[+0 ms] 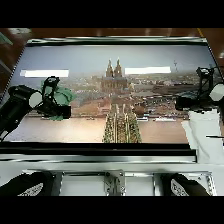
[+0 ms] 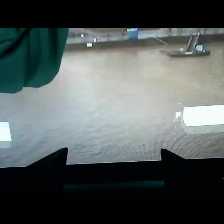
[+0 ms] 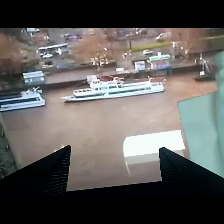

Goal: Fold the shirts.

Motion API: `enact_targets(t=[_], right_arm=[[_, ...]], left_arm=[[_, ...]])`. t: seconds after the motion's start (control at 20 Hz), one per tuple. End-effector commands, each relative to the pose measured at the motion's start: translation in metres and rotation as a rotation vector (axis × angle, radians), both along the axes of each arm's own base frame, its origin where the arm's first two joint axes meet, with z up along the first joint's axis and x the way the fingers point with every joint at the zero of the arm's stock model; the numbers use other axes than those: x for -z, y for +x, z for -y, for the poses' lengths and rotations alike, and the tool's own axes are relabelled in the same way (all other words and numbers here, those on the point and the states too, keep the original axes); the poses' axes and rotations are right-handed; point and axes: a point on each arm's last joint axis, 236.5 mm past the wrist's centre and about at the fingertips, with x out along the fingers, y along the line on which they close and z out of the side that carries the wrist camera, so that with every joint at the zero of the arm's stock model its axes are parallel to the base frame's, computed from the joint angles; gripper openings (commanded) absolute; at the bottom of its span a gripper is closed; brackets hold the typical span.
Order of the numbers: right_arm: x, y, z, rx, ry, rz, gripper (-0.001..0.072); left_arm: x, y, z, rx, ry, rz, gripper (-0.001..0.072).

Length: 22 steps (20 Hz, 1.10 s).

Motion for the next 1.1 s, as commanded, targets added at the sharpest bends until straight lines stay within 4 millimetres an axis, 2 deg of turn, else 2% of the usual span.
enact_targets(t=[0.0,0.8,1.05], right_arm=[[0.000,0.000,0.000,0.000,0.001,0.000,0.0670],[-0.002,0.004,0.000,0.000,0.000,0.020,0.0670],[-0.009,0.021,0.002,0.000,-0.009,0.096,0.0670]], left_arm=[[0.000,0.000,0.000,-0.001,0.000,0.001,0.0702],[0.000,0.000,0.000,-0.001,0.000,0.001,0.0702],[-0.001,0.002,0.019,-0.004,-0.085,0.006,0.0703]])
